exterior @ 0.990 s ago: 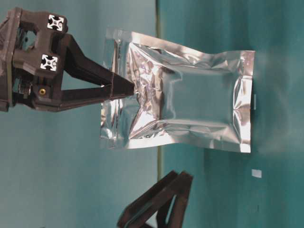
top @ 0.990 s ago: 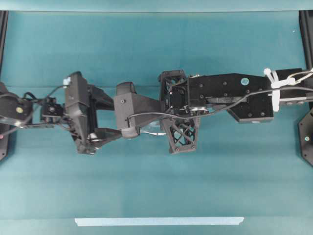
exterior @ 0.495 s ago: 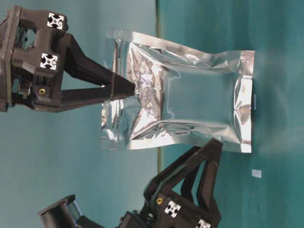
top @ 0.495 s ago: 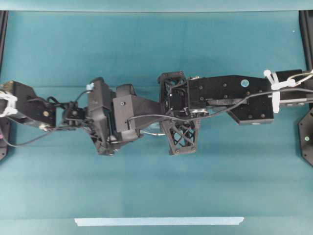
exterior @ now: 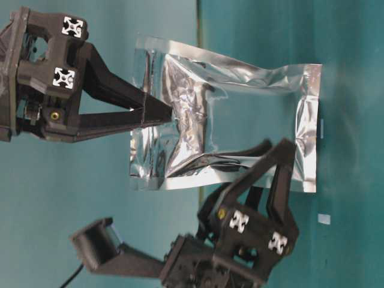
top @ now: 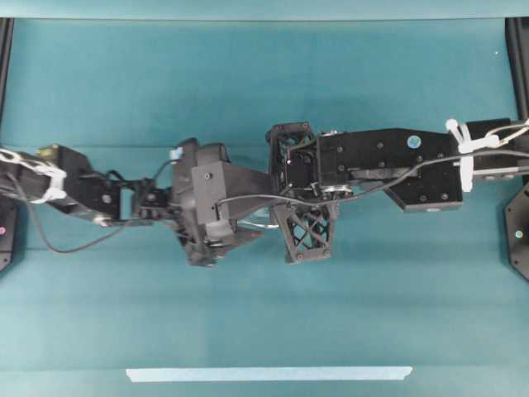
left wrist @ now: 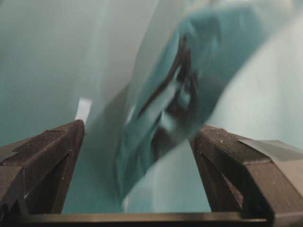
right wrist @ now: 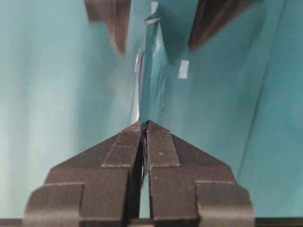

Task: Hand over the silver zip bag and make it stand upright.
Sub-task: 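Close the left gripper on the bag's bottom edge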

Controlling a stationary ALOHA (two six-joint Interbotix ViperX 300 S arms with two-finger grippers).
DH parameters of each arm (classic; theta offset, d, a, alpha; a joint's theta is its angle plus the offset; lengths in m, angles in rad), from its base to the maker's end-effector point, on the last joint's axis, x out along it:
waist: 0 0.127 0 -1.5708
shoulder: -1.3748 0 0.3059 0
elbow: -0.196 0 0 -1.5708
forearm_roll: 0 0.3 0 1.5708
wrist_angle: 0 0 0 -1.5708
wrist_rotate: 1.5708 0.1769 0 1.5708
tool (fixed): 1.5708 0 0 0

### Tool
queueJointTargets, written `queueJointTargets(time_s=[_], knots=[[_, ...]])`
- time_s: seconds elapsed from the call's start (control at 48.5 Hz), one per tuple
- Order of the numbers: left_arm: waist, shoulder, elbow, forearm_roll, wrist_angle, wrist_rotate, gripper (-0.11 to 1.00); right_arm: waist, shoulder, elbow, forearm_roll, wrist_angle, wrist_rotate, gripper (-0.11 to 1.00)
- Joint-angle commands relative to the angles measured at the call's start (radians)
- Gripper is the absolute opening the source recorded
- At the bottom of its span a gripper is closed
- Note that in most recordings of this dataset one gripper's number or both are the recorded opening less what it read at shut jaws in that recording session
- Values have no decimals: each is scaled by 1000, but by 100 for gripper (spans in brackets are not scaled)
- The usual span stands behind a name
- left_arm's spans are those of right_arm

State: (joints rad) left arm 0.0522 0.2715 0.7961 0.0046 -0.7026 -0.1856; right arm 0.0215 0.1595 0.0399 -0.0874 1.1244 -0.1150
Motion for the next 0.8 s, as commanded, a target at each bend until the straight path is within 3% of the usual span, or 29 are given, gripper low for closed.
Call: queueJointTargets(time_s=[0.0,0.33,0.433,0.619,0.784], knots=[[-3,11,-37,2,-11,-2,94,5,-12,-3,-2,-5,-3,1],[-17,55,-87,3,-12,-23,86,3,-12,0,-2,-9,-3,1],[-35,57,-86,2,-8,-23,72,3,-12,2,-3,-12,-3,1],[-58,57,-81,2,-20,-15,36,3,-11,8,-2,-12,-3,1],[-49,57,-80,2,-15,-15,29,5,-11,12,-3,-12,-3,1]])
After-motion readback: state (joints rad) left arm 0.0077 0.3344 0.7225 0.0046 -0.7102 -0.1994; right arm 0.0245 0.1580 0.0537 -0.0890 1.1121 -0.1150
